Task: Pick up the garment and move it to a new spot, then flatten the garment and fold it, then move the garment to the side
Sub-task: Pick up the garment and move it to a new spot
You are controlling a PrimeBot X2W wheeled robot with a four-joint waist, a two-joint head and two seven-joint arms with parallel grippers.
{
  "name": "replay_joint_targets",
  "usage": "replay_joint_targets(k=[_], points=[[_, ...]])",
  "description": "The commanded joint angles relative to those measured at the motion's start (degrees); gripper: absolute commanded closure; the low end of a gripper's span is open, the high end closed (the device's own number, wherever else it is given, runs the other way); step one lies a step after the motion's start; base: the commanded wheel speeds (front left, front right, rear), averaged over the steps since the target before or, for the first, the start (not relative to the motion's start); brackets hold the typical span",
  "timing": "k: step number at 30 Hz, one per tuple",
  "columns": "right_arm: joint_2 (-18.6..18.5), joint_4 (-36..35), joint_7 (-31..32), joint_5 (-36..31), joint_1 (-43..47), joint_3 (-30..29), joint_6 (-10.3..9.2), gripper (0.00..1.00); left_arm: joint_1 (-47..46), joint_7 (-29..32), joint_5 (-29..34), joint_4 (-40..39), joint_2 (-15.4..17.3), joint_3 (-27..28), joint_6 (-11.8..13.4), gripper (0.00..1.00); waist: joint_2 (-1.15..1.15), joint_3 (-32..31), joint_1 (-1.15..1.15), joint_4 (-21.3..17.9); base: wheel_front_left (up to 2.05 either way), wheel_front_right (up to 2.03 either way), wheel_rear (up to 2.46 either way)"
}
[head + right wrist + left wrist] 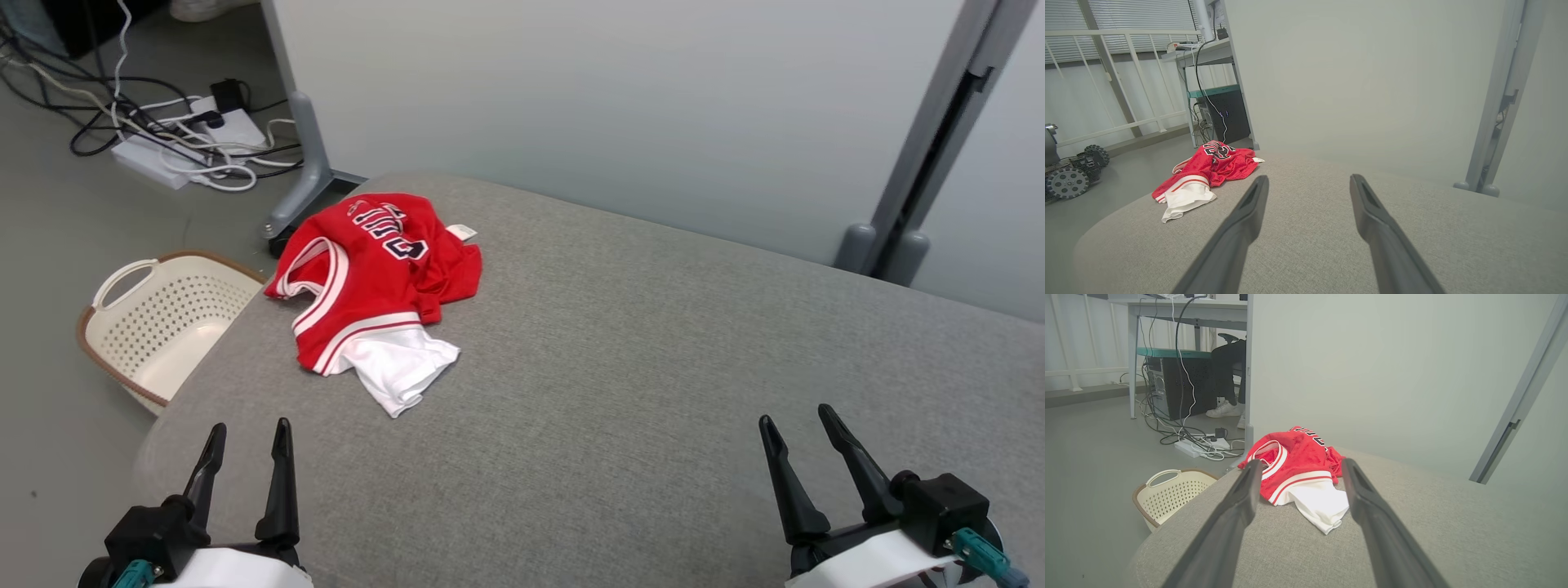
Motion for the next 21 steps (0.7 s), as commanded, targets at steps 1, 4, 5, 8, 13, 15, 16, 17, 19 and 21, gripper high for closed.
replay_joint_targets(k=[1, 4, 5, 8, 13, 15, 16, 17, 19, 21], points=[[-0.1, -0.1, -0.1, 0.1, -0.2, 0.2, 0.0, 0.0, 0.7, 0.1, -0.1, -0.4, 0.4, 0.1, 0.3, 0.0, 0.0, -0.2, 0.0, 3.0, 0.0, 0.0, 0.0], [0.0, -0.2, -0.1, 0.0, -0.2, 0.3, 0.0, 0.0, 0.8, 0.3, -0.2, -0.7, 0.5, 0.2, 0.2, 0.0, 0.0, -0.3, 0.0, 3.9, 0.0, 0.0, 0.0], [0.0, -0.2, -0.1, -0.1, -0.3, 0.3, 0.0, 0.0, 0.9, 0.4, -0.3, -0.8, 0.6, 0.2, 0.3, 0.0, 0.0, -0.3, 0.0, 4.2, 0.0, 0.0, 0.0], [0.1, -0.1, -0.1, -0.2, -0.7, 0.6, 0.0, 0.0, 1.0, 0.5, -0.6, -1.2, 0.8, 0.3, 0.5, 0.0, 0.0, -0.1, 0.0, 4.4, 0.0, 0.0, 0.0], [0.0, 0.1, -0.1, 0.0, -0.7, 1.2, 0.0, 0.0, 1.2, 0.6, -0.9, -1.7, 1.1, 0.3, 0.6, 0.0, 0.0, -0.1, 0.0, 4.4, 0.0, 0.0, 0.0], [0.0, 0.1, -0.1, 0.1, -0.5, 1.3, 0.0, 0.0, 1.0, 1.2, -1.8, -1.9, 0.7, 0.2, 0.1, 0.0, 0.0, -0.2, 0.0, 4.3, 0.0, 0.0, 0.0], [0.0, 0.0, -0.1, 0.1, -0.5, 1.5, 0.0, 0.0, 0.8, 1.4, -1.9, -2.1, 1.0, 0.3, 0.0, 0.0, 0.0, -0.2, 0.0, 4.2, 0.0, 0.0, 0.0], [-0.1, 0.0, -0.1, 0.1, -0.4, 1.7, 0.0, 0.0, 0.6, 1.9, -2.1, -2.3, 1.2, 0.5, 0.0, 0.0, 0.0, -0.1, 0.0, 4.0, 0.0, 0.0, 0.0], [-0.2, -0.1, -0.1, 0.2, -0.4, 1.9, 0.0, 0.0, -0.4, 2.9, -2.8, -3.0, 1.7, 0.6, -0.4, 0.0, 0.0, 0.1, 0.0, 3.7, 0.0, 0.0, 0.0], [-0.4, -0.2, -0.1, 0.2, -0.5, 2.0, 0.0, 0.0, -1.9, 4.4, -3.1, -3.7, 2.6, 0.8, -0.7, 0.0, 0.0, 0.5, 0.0, 3.4, 0.0, 0.0, 0.0]])
